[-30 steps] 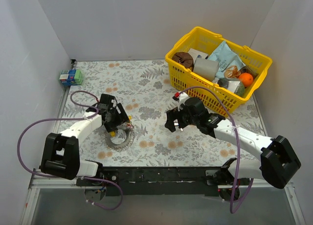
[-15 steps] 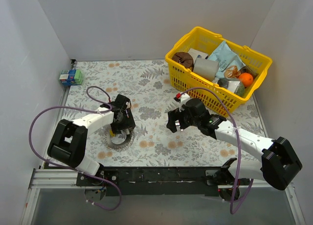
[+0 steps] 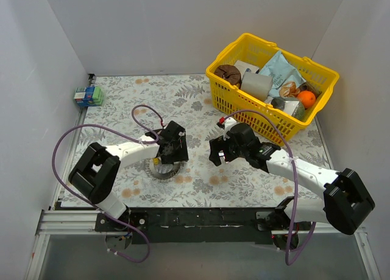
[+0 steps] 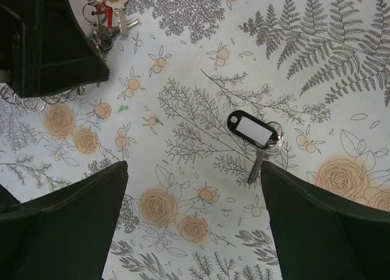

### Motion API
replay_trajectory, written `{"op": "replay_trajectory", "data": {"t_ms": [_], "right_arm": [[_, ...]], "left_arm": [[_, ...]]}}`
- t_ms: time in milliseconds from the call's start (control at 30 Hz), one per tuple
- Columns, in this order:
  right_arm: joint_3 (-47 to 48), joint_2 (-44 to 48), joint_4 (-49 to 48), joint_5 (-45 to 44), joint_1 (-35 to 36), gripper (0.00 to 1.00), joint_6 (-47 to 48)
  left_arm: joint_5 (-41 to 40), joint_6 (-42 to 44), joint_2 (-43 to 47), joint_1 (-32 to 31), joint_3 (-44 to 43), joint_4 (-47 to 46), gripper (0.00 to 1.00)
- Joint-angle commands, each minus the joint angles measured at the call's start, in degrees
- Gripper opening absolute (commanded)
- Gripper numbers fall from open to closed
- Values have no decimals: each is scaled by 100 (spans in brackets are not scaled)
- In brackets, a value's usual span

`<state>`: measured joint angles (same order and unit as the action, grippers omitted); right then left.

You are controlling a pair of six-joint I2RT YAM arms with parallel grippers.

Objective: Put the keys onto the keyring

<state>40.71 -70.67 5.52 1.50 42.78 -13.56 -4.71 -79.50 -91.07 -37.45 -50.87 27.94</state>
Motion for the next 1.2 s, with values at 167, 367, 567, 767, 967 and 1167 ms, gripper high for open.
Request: {"op": "replay_trajectory", "data": {"t_ms": [167, 367, 567, 767, 967, 1167], "right_arm": [[192, -34, 125, -297, 19, 98, -6], [306, -17, 248, -264, 19, 97, 90], [254, -25, 99, -10, 37, 97, 108], [183, -166, -103, 96, 230, 98, 38], [236, -394, -192, 149, 423, 98, -15], [192, -579, -402, 211, 678, 98, -252]], "left_arm": [[790, -294, 238, -280, 192, -590, 66], [-178, -57, 897, -254, -335, -132, 80], [-723, 277, 1363, 53, -713, 263, 85], [-365, 436, 1565, 1107, -372, 405, 87], [251, 401, 1777, 2110, 297, 194, 88], [233, 348, 1285, 2137, 499, -25, 88]]}}
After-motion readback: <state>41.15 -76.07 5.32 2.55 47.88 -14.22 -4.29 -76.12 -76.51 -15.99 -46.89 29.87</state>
